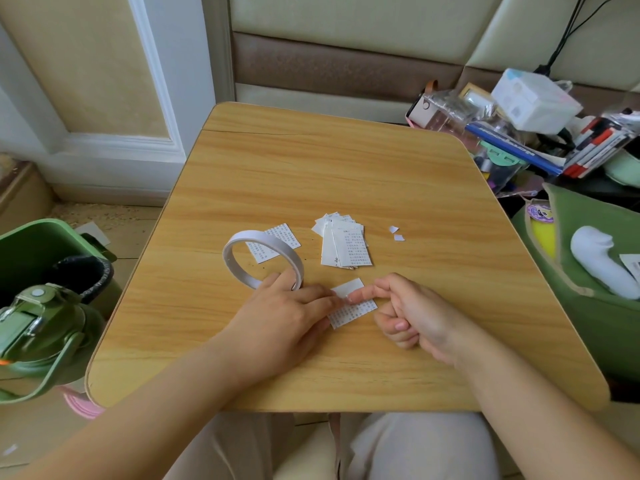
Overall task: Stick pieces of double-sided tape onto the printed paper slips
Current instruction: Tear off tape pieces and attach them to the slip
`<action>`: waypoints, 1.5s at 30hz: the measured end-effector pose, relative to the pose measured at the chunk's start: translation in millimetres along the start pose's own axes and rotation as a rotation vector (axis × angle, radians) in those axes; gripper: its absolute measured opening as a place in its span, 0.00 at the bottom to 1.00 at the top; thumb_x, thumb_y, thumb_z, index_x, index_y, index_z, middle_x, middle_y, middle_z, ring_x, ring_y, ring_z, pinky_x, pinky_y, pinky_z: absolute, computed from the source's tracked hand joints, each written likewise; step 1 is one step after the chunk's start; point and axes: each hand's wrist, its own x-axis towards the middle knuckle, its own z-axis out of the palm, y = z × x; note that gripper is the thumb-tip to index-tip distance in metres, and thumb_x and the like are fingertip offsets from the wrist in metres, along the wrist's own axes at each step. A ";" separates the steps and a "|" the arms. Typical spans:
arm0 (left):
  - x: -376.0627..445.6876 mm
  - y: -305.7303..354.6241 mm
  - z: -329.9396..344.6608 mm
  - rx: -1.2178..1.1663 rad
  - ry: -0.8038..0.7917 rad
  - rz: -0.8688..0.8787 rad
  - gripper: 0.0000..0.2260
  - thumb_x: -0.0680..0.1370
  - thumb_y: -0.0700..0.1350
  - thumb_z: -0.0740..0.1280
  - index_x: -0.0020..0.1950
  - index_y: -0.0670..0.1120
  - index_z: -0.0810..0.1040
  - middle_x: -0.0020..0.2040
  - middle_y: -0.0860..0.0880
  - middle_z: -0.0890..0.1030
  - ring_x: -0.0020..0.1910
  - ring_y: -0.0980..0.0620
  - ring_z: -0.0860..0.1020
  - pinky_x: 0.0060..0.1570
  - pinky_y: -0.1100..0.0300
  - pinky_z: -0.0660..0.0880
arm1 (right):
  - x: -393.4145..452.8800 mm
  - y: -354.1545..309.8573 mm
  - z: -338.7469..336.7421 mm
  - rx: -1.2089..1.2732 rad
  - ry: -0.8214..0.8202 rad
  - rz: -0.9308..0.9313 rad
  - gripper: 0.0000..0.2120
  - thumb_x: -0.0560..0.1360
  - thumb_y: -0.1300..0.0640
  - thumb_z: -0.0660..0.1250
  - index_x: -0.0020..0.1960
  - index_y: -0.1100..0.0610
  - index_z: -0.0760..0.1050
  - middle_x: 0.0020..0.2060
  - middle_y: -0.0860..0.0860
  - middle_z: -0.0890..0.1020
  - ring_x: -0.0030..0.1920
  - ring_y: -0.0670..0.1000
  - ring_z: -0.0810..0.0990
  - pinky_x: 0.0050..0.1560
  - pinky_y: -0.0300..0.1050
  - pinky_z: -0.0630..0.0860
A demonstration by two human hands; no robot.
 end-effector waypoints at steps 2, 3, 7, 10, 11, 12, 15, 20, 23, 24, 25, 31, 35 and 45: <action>1.3 1.0 1.2 0.013 0.000 0.004 0.15 0.77 0.50 0.58 0.57 0.50 0.81 0.50 0.55 0.82 0.39 0.45 0.74 0.37 0.51 0.75 | -0.7 0.4 0.1 -0.007 -0.002 -0.008 0.22 0.81 0.51 0.45 0.56 0.57 0.76 0.22 0.47 0.59 0.23 0.45 0.52 0.26 0.41 0.49; 1.4 1.6 2.0 0.025 -0.001 0.005 0.15 0.77 0.50 0.58 0.56 0.51 0.81 0.50 0.55 0.82 0.38 0.45 0.74 0.37 0.51 0.75 | -1.2 0.2 0.5 -0.012 -0.004 -0.015 0.22 0.81 0.51 0.45 0.56 0.57 0.76 0.22 0.47 0.59 0.23 0.45 0.52 0.27 0.41 0.49; 0.4 3.2 4.8 0.035 -0.004 -0.013 0.15 0.77 0.51 0.57 0.55 0.52 0.82 0.50 0.55 0.81 0.38 0.46 0.74 0.37 0.51 0.74 | -2.7 -1.0 1.1 -0.053 0.003 -0.044 0.22 0.81 0.53 0.45 0.56 0.56 0.77 0.22 0.47 0.59 0.23 0.46 0.53 0.26 0.41 0.50; 1.0 3.9 6.3 0.058 -0.008 -0.021 0.15 0.77 0.51 0.57 0.55 0.52 0.81 0.50 0.56 0.81 0.38 0.47 0.73 0.37 0.51 0.74 | -4.3 -2.2 0.3 -0.123 0.022 -0.078 0.21 0.80 0.54 0.46 0.55 0.54 0.78 0.22 0.47 0.61 0.23 0.46 0.54 0.26 0.41 0.52; 1.3 4.1 6.3 0.067 -0.009 -0.021 0.16 0.77 0.52 0.57 0.56 0.52 0.81 0.50 0.56 0.80 0.38 0.47 0.73 0.37 0.52 0.73 | -4.6 -2.2 -0.1 -0.151 0.032 -0.088 0.21 0.79 0.55 0.46 0.55 0.53 0.78 0.22 0.47 0.61 0.23 0.46 0.55 0.25 0.40 0.53; 1.4 4.3 6.1 0.074 -0.009 -0.020 0.16 0.77 0.52 0.57 0.56 0.52 0.81 0.49 0.56 0.80 0.37 0.47 0.73 0.37 0.53 0.73 | -5.2 -1.9 -0.8 -0.176 0.045 -0.095 0.21 0.79 0.55 0.46 0.54 0.52 0.79 0.22 0.47 0.62 0.23 0.46 0.56 0.25 0.39 0.54; 1.6 4.0 5.5 0.091 -0.009 -0.010 0.16 0.77 0.52 0.57 0.56 0.52 0.82 0.50 0.56 0.80 0.37 0.47 0.73 0.36 0.55 0.72 | -6.4 -1.5 -1.9 -0.256 0.107 -0.131 0.21 0.80 0.55 0.48 0.51 0.50 0.80 0.19 0.42 0.65 0.20 0.42 0.61 0.24 0.34 0.58; 0.6 3.6 5.5 0.077 -0.004 -0.011 0.16 0.77 0.51 0.57 0.56 0.51 0.82 0.50 0.56 0.80 0.38 0.47 0.73 0.37 0.54 0.73 | -7.8 -0.8 1.5 -0.498 0.308 -0.267 0.14 0.78 0.57 0.55 0.53 0.51 0.80 0.22 0.37 0.73 0.29 0.37 0.72 0.33 0.31 0.65; -1.5 3.1 5.7 0.056 -0.001 -0.017 0.16 0.77 0.51 0.57 0.56 0.51 0.82 0.51 0.56 0.80 0.39 0.47 0.74 0.38 0.52 0.74 | -11.6 7.3 -8.6 -0.692 0.420 -0.278 0.16 0.76 0.55 0.56 0.60 0.49 0.76 0.27 0.41 0.71 0.34 0.45 0.70 0.39 0.41 0.67; -1.8 3.0 6.1 0.052 0.000 -0.020 0.16 0.77 0.51 0.57 0.56 0.51 0.82 0.52 0.56 0.80 0.39 0.47 0.74 0.38 0.52 0.74 | -14.9 9.7 -11.2 -0.720 0.434 -0.326 0.17 0.75 0.55 0.56 0.60 0.49 0.76 0.27 0.41 0.71 0.33 0.44 0.70 0.39 0.43 0.68; -2.0 3.0 6.5 0.051 0.002 -0.023 0.16 0.77 0.51 0.57 0.56 0.51 0.82 0.52 0.56 0.80 0.39 0.47 0.74 0.38 0.52 0.74 | -18.9 10.8 -11.4 -0.736 0.429 -0.398 0.19 0.73 0.53 0.55 0.60 0.48 0.76 0.27 0.40 0.71 0.33 0.43 0.70 0.39 0.43 0.68; -3.0 2.1 7.0 0.057 0.007 -0.025 0.15 0.77 0.51 0.57 0.57 0.52 0.81 0.52 0.56 0.80 0.39 0.48 0.73 0.38 0.54 0.73 | -19.7 24.9 2.1 -1.072 0.401 -0.678 0.24 0.70 0.54 0.53 0.62 0.51 0.77 0.40 0.42 0.64 0.44 0.45 0.67 0.48 0.39 0.66; -3.6 1.7 7.6 0.065 0.006 -0.033 0.15 0.77 0.51 0.58 0.57 0.53 0.81 0.53 0.57 0.80 0.39 0.49 0.71 0.38 0.55 0.72 | -11.8 31.9 5.4 -1.147 0.451 -0.688 0.23 0.69 0.55 0.54 0.60 0.49 0.78 0.38 0.45 0.68 0.43 0.47 0.67 0.47 0.44 0.70; -6.0 -4.4 5.0 0.008 -0.021 -0.014 0.16 0.78 0.52 0.57 0.61 0.56 0.79 0.56 0.58 0.79 0.41 0.48 0.73 0.42 0.53 0.74 | -7.6 44.4 -6.2 -1.104 0.430 -0.612 0.24 0.73 0.53 0.52 0.65 0.40 0.73 0.38 0.44 0.67 0.44 0.50 0.71 0.48 0.48 0.71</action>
